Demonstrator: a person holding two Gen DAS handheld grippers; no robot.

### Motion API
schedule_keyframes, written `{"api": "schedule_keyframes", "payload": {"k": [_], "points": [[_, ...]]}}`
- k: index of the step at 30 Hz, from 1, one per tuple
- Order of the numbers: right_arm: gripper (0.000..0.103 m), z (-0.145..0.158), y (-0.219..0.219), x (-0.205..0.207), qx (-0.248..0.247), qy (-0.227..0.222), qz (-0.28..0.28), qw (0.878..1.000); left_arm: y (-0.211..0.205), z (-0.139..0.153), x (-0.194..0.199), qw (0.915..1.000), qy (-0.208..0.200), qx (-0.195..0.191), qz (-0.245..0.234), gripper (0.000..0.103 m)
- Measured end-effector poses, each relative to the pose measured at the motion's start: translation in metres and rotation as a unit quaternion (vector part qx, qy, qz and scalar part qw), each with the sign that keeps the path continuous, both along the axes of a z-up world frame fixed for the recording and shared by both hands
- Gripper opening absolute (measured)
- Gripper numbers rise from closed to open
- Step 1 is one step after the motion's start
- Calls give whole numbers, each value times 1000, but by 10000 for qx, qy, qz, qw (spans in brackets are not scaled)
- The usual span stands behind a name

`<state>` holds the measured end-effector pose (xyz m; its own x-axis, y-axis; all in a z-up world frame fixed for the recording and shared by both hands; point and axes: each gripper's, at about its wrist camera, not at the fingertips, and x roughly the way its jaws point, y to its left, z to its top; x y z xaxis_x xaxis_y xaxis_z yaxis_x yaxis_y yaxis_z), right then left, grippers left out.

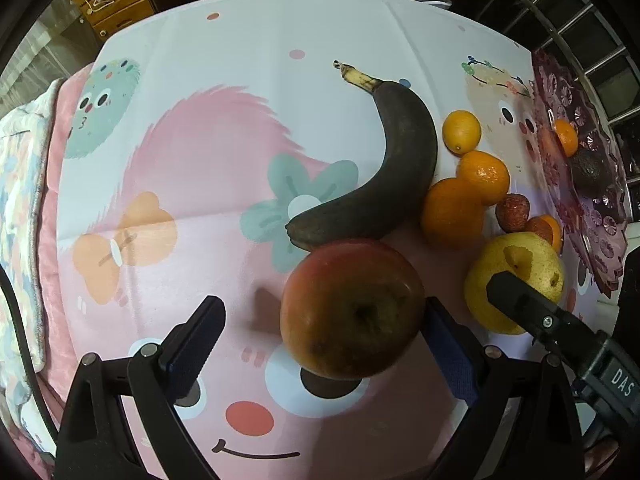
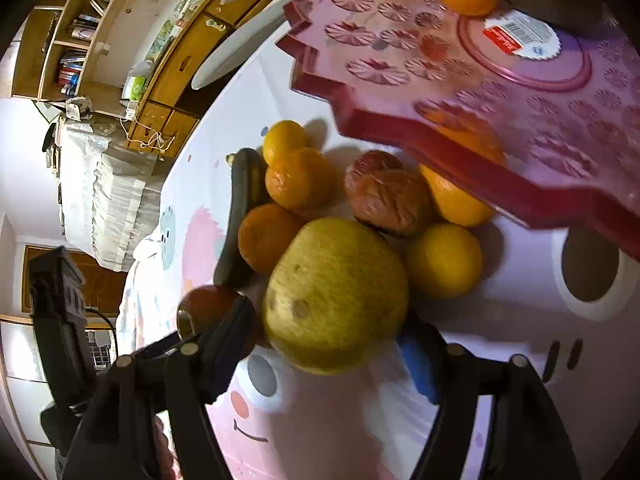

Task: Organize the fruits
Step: 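Grasp the red apple with the left tool while the right tool grasps the yellow pear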

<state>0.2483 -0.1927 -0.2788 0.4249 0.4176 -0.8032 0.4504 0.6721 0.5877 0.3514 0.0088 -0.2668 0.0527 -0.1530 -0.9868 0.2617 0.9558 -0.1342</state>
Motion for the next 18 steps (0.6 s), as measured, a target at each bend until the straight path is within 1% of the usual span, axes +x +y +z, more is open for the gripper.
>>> {"api": "schedule_keyframes", "payload": {"k": [2,5,7,8,10,11,15,18], "points": [[75,0,0,2,-15,12,-47,10000,0,-2,1,10000,6,-8,8,96],[74,0,1,5,9,81,-178,9998,2,-4,2,9999,34,-119,1,89],[74,1,1,6,5,113,-249,9996,-1,-5,0,9998,40,-202,-50,81],[73,1,1,5,-14,122,-271,9996,-3,-6,-1,9997,29,-237,-80,79],[69,1,2,4,-77,159,-292,9994,-9,-7,-2,9994,6,-316,-144,69],[64,1,1,4,-120,197,-300,9993,-15,-7,-3,9992,-7,-351,-170,67],[63,-1,-2,0,-59,216,-336,9992,-25,-6,-8,9994,-91,-260,-208,66],[63,0,-2,-5,-103,229,-310,9992,-29,-4,-11,9993,-127,-211,-267,66]]}}
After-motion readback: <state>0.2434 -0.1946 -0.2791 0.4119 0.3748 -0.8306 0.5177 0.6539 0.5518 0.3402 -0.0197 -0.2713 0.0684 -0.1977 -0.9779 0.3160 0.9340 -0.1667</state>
